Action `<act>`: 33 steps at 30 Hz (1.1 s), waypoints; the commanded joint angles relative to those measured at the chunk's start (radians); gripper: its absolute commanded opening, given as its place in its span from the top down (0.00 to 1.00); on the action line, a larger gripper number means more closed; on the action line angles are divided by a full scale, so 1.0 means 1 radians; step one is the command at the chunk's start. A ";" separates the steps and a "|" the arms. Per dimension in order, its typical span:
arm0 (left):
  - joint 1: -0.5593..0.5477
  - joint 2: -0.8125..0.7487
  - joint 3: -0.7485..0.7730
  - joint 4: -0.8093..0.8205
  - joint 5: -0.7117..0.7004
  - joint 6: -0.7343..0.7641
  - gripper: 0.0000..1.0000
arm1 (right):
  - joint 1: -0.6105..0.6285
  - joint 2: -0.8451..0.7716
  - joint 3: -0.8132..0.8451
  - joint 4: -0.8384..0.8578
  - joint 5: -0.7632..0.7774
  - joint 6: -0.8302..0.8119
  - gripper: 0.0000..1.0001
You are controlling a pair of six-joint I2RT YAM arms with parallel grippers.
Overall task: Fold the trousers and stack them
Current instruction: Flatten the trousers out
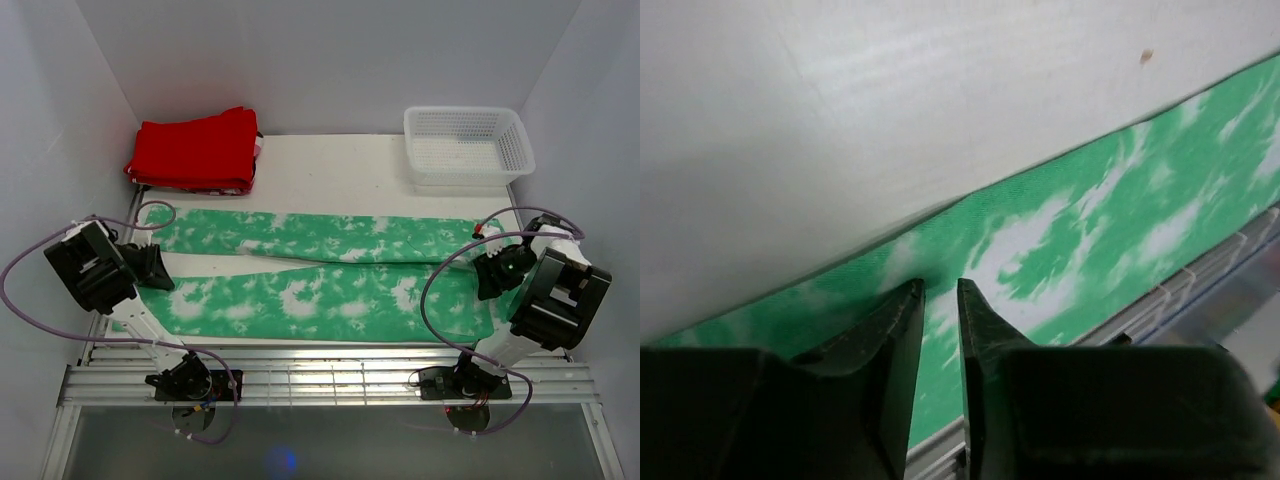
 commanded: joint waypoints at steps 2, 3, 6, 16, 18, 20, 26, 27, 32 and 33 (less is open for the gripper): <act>-0.035 0.020 0.118 0.212 0.078 0.030 0.61 | -0.003 -0.006 0.200 -0.087 -0.195 -0.009 0.44; -0.038 0.010 0.155 0.171 0.114 0.053 0.59 | -0.003 -0.003 0.236 -0.094 -0.234 0.031 0.45; -0.038 -0.065 0.189 0.075 0.179 0.120 0.51 | 0.008 0.008 0.337 -0.062 -0.338 0.129 0.48; -0.351 -0.365 0.045 0.058 0.444 0.191 0.43 | 0.248 0.143 0.322 0.263 -0.292 0.356 0.65; -0.477 -0.460 -0.053 0.148 0.443 0.103 0.43 | 0.276 0.181 0.320 0.300 -0.288 0.390 0.68; -0.696 -0.511 -0.118 0.357 0.379 0.001 0.43 | 0.307 0.215 0.325 0.340 -0.303 0.422 0.70; -1.180 -0.430 -0.203 0.753 0.260 -0.267 0.46 | 0.379 0.299 0.284 0.456 -0.267 0.476 0.74; -1.224 -0.392 -0.192 0.778 0.225 -0.290 0.47 | 0.385 0.314 0.284 0.467 -0.256 0.485 0.74; -1.453 -0.168 -0.132 0.963 0.152 -0.436 0.50 | 0.393 0.422 0.311 0.536 -0.167 0.513 0.81; -1.476 -0.142 -0.123 0.983 0.139 -0.450 0.51 | 0.394 0.440 0.346 0.515 -0.158 0.524 0.82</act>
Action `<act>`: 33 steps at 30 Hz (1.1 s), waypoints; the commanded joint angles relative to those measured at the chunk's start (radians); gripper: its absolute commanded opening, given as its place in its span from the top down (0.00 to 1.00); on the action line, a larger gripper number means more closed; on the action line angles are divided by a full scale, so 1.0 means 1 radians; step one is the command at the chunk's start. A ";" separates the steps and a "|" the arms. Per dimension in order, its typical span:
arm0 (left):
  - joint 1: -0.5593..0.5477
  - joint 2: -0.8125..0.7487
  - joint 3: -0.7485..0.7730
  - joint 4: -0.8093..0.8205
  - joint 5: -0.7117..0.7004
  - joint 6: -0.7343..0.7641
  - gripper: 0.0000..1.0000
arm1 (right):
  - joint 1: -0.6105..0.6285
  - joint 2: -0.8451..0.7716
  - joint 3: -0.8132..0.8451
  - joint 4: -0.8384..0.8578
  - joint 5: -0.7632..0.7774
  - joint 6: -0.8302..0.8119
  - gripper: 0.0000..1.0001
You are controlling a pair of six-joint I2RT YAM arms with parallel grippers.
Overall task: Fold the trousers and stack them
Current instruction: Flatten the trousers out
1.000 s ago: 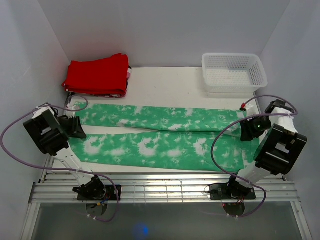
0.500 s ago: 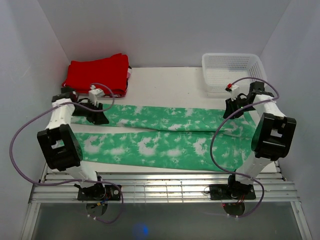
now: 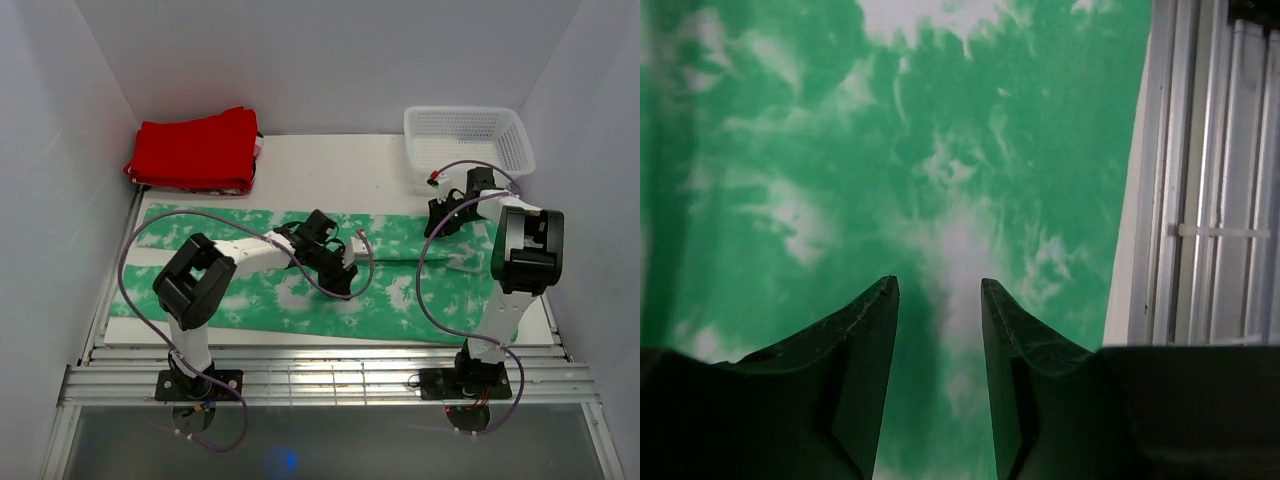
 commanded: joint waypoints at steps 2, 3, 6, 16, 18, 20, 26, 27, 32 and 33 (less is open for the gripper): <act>-0.117 0.093 0.061 0.174 -0.088 -0.147 0.52 | 0.005 0.107 0.072 0.051 0.104 0.042 0.85; -0.135 0.139 0.069 0.174 -0.092 -0.147 0.52 | 0.007 0.114 0.094 0.056 0.113 0.048 0.86; -0.198 0.225 0.102 0.125 -0.117 -0.119 0.57 | 0.025 0.150 0.148 0.033 0.168 0.048 0.87; -0.352 0.158 -0.043 -0.016 0.004 -0.056 0.65 | 0.039 0.277 0.319 -0.019 0.306 0.085 0.88; -0.353 0.155 -0.043 -0.032 0.024 -0.058 0.66 | 0.046 0.269 0.305 -0.027 0.338 0.070 0.88; -0.353 0.143 -0.043 -0.052 0.046 -0.052 0.65 | 0.050 0.234 0.250 -0.006 0.381 0.047 0.88; -0.340 0.046 -0.026 -0.056 -0.063 -0.107 0.32 | 0.024 0.050 0.153 -0.058 0.334 -0.042 0.62; -0.324 -0.015 -0.023 -0.059 -0.072 -0.114 0.30 | 0.010 0.021 0.141 -0.091 0.326 -0.048 0.57; -0.052 -0.184 0.030 -0.147 -0.010 -0.167 0.26 | -0.038 -0.143 0.147 -0.254 0.257 -0.154 0.29; -0.009 -0.212 0.049 -0.170 -0.005 -0.145 0.27 | -0.045 -0.155 0.147 -0.280 0.254 -0.171 0.29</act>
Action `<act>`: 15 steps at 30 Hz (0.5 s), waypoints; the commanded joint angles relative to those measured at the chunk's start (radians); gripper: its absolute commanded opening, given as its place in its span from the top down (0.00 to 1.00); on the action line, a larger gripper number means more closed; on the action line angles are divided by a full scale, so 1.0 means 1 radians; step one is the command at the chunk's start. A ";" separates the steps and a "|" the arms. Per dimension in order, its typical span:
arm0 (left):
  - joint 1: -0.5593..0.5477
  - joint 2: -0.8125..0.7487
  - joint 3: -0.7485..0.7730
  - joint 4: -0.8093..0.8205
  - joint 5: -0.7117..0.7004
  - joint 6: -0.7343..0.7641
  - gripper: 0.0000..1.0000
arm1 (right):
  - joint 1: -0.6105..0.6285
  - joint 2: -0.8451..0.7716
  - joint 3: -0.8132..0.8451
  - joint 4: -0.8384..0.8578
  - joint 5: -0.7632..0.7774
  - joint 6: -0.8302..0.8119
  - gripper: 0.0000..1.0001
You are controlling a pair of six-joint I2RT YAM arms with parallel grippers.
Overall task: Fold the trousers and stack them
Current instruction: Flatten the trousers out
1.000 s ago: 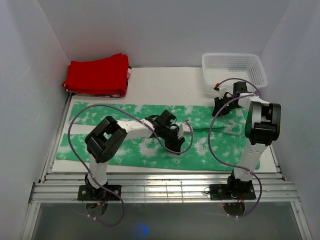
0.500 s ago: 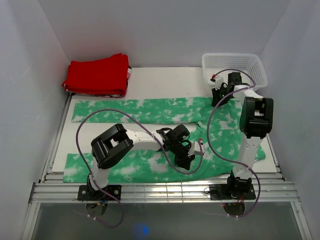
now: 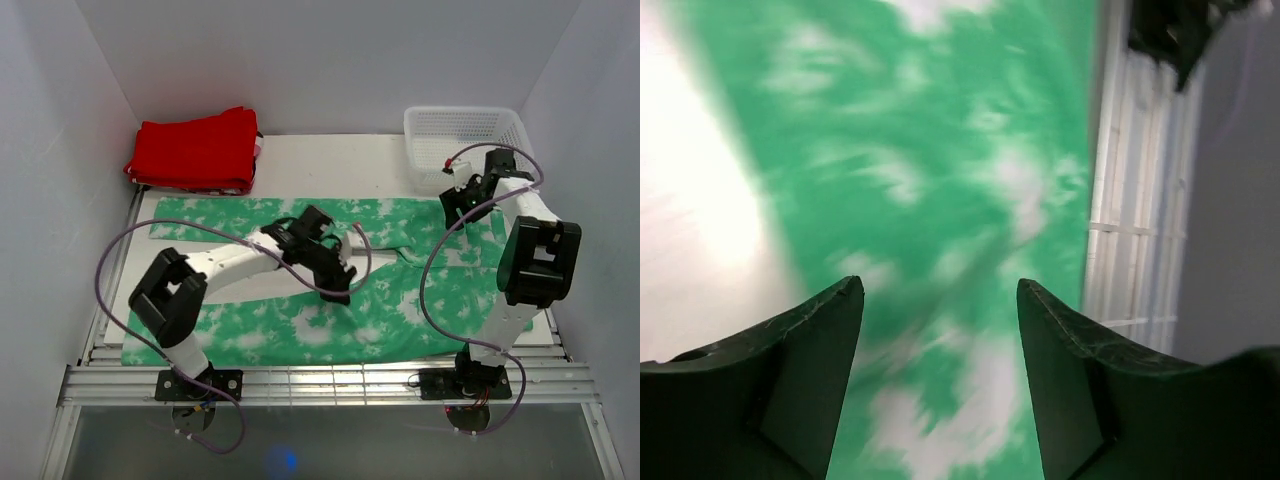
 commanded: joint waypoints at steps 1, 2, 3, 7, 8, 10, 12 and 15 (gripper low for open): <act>0.232 -0.198 0.067 -0.154 0.017 0.003 0.26 | -0.044 -0.121 0.010 -0.181 -0.024 -0.105 0.27; 0.265 -0.223 0.074 -0.190 -0.001 0.025 0.26 | -0.053 -0.131 0.011 -0.215 -0.033 -0.123 0.27; 0.296 -0.241 0.078 -0.234 -0.013 0.051 0.26 | -0.070 -0.137 0.011 -0.252 -0.039 -0.167 0.27; 0.492 -0.286 0.025 -0.554 -0.087 0.279 0.34 | -0.084 -0.191 -0.044 -0.423 -0.050 -0.292 0.34; 0.552 -0.303 0.003 -0.591 -0.088 0.320 0.37 | -0.084 -0.203 -0.108 -0.453 -0.038 -0.313 0.35; 0.749 -0.320 -0.049 -0.702 -0.070 0.460 0.43 | -0.084 -0.240 -0.185 -0.453 -0.013 -0.350 0.39; 0.860 -0.335 -0.083 -0.794 -0.093 0.566 0.46 | -0.086 -0.255 -0.294 -0.412 0.036 -0.361 0.41; 1.055 -0.362 -0.141 -0.865 -0.157 0.718 0.48 | -0.092 -0.261 -0.392 -0.332 0.100 -0.367 0.44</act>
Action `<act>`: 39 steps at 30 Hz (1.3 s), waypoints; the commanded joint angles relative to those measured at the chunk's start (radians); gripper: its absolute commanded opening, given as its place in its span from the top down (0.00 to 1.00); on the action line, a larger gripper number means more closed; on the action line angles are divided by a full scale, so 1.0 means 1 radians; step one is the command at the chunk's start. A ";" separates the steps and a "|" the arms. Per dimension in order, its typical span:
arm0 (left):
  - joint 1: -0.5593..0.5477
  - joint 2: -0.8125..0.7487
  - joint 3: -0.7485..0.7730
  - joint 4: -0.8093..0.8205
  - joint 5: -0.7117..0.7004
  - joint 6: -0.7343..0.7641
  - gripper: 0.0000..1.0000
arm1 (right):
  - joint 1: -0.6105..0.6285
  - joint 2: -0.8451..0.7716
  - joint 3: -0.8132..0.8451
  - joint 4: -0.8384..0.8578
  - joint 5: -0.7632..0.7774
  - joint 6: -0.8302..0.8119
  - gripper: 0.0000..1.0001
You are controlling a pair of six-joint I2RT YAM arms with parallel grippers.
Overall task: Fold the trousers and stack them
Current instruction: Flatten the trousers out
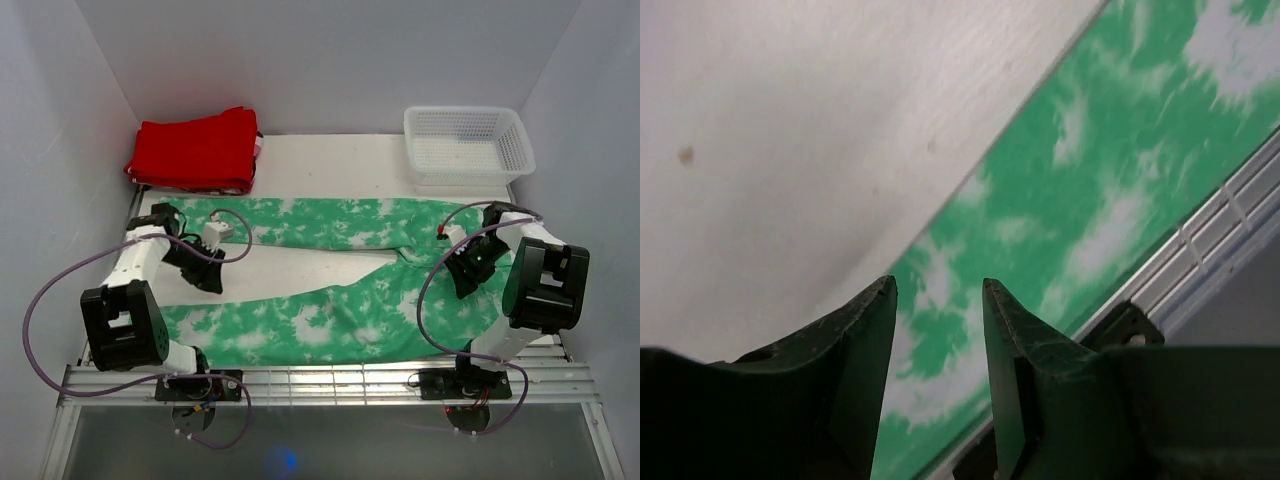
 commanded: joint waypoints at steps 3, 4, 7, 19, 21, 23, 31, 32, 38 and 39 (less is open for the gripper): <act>0.241 -0.074 -0.112 -0.240 -0.134 0.333 0.50 | -0.018 -0.011 -0.094 0.068 0.109 -0.046 0.46; 0.298 -0.072 -0.137 -0.221 -0.167 0.342 0.51 | -0.025 0.001 -0.097 0.094 0.118 -0.039 0.47; 0.401 -0.025 -0.215 -0.133 -0.253 0.388 0.51 | -0.049 0.026 -0.096 0.122 0.127 -0.014 0.50; 0.426 0.406 0.120 0.159 -0.144 0.160 0.54 | -0.117 0.009 -0.127 0.137 0.155 0.009 0.53; 0.423 0.466 0.179 0.170 -0.132 0.126 0.54 | -0.121 0.010 -0.119 0.142 0.158 0.007 0.53; 0.413 0.503 0.257 0.173 -0.126 0.096 0.54 | -0.124 0.024 -0.110 0.143 0.163 0.009 0.53; 0.398 0.509 0.366 0.093 -0.048 0.135 0.43 | -0.135 0.032 -0.029 0.061 0.102 -0.043 0.52; 0.398 0.494 0.395 0.070 0.006 0.149 0.41 | -0.134 0.027 -0.003 0.027 0.031 -0.052 0.52; 0.389 0.490 0.623 0.046 0.161 0.013 0.40 | -0.120 -0.005 0.254 -0.099 -0.242 -0.019 0.52; 0.378 0.509 0.692 0.076 0.193 -0.022 0.40 | -0.115 0.013 0.280 -0.086 -0.254 0.037 0.53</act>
